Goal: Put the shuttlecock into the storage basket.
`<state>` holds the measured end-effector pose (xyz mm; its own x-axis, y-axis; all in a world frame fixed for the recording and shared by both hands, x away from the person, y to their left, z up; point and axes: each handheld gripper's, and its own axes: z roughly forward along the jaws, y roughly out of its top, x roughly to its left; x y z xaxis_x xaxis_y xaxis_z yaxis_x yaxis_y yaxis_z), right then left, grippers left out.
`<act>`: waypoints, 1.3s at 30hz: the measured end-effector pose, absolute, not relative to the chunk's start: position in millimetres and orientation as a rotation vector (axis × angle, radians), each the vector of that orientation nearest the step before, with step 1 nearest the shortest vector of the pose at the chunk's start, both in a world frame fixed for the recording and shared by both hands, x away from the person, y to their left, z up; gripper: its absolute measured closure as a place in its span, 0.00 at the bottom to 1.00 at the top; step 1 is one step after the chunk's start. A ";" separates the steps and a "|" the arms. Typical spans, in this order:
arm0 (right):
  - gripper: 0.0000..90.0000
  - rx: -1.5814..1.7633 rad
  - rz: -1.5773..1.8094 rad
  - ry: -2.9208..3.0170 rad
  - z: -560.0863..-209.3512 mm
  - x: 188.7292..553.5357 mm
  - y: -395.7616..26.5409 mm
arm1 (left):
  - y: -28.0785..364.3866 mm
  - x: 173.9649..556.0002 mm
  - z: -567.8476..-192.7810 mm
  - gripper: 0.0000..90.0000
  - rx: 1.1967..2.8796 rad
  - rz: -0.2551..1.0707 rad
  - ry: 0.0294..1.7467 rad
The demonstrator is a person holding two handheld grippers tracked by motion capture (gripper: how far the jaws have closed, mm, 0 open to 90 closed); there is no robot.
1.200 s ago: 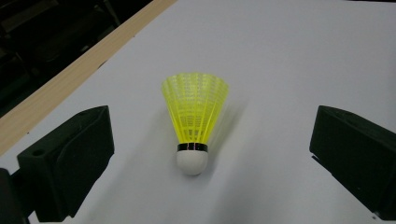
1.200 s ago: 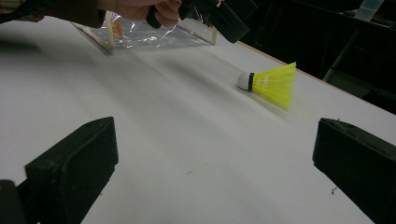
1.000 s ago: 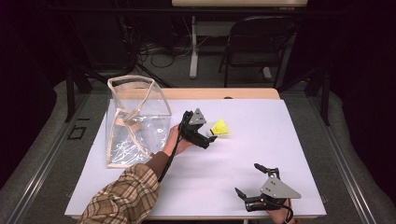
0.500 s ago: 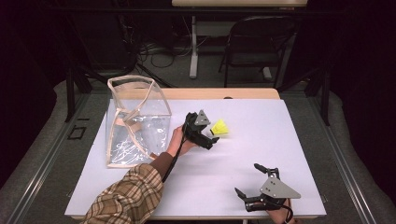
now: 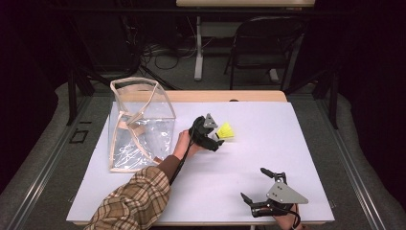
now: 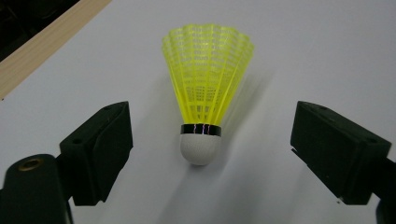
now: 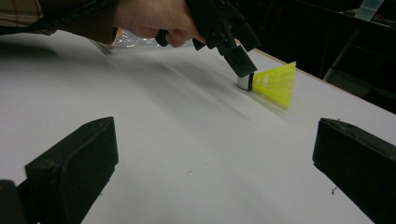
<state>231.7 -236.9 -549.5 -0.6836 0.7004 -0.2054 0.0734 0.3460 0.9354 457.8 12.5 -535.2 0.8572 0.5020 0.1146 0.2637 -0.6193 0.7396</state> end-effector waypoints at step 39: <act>0.00 0.683 1.354 2.021 -550.2 232.1 -237.5 | 3.9 476.0 -549.4 0.63 2.379 0.349 0.508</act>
<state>232.1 -237.5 -550.2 -0.6839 0.7022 -0.1980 0.0838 0.3452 0.9348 476.0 3.9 -549.4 0.8883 0.4451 0.1135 0.2654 -0.6989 0.6641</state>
